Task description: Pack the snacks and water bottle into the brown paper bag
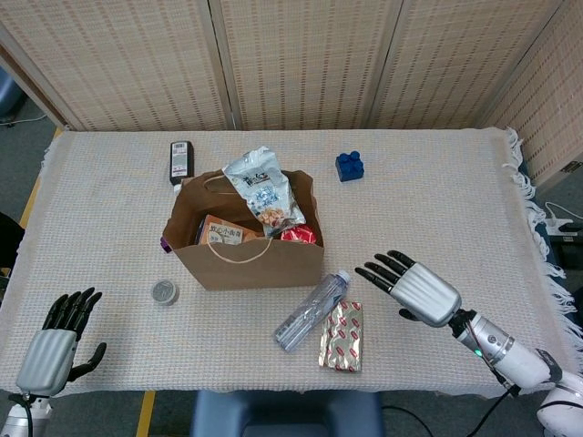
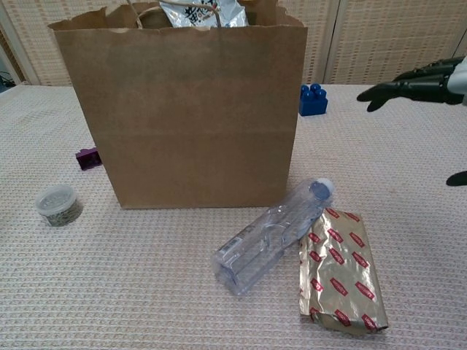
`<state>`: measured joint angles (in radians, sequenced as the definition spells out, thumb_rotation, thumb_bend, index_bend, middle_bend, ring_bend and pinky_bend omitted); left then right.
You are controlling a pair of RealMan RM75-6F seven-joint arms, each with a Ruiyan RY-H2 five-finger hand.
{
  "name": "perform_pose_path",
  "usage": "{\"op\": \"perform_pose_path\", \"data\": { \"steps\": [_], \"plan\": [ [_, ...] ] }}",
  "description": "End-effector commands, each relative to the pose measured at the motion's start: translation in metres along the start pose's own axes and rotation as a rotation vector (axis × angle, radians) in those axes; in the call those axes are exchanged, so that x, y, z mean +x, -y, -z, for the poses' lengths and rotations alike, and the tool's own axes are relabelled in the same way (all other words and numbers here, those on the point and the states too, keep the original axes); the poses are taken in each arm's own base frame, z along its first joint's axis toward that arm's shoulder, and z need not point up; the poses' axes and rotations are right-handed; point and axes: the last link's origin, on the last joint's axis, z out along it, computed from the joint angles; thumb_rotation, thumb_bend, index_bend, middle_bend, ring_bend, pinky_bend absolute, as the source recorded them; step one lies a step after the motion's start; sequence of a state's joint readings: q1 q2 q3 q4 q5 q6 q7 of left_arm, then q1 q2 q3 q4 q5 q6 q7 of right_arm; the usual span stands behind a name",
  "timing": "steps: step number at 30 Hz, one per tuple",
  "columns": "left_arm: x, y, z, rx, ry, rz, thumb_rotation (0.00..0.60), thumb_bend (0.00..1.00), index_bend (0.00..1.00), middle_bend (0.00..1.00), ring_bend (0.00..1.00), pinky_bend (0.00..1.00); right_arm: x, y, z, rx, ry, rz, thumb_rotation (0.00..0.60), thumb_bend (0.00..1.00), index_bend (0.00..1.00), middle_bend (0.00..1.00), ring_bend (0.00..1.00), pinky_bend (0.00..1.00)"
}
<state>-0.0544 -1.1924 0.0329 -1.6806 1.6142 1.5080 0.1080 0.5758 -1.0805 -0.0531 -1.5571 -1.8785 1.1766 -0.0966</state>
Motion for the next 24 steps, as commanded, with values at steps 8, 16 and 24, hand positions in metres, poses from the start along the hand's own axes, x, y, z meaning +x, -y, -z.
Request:
{"op": "perform_pose_path", "data": {
  "steps": [8,16,24],
  "plan": [
    [0.002,0.001,0.0,-0.001,-0.005,0.007,0.6,0.36,0.0,0.0,0.0,0.03,-0.03,0.046,-0.023,0.205,0.029,0.143,0.6,0.0,0.0,0.07,0.04,0.14],
    [0.007,0.003,0.0,0.002,-0.014,0.029,0.6,0.36,0.0,0.0,0.0,0.03,-0.048,0.089,-0.036,0.33,0.071,0.124,0.6,0.0,0.0,0.07,0.04,0.13],
    [0.007,0.003,0.0,0.004,-0.011,0.033,0.6,0.36,0.0,0.0,0.0,0.03,-0.056,0.095,-0.033,0.359,0.089,0.124,0.6,0.0,0.0,0.07,0.05,0.15]
  ]
}}
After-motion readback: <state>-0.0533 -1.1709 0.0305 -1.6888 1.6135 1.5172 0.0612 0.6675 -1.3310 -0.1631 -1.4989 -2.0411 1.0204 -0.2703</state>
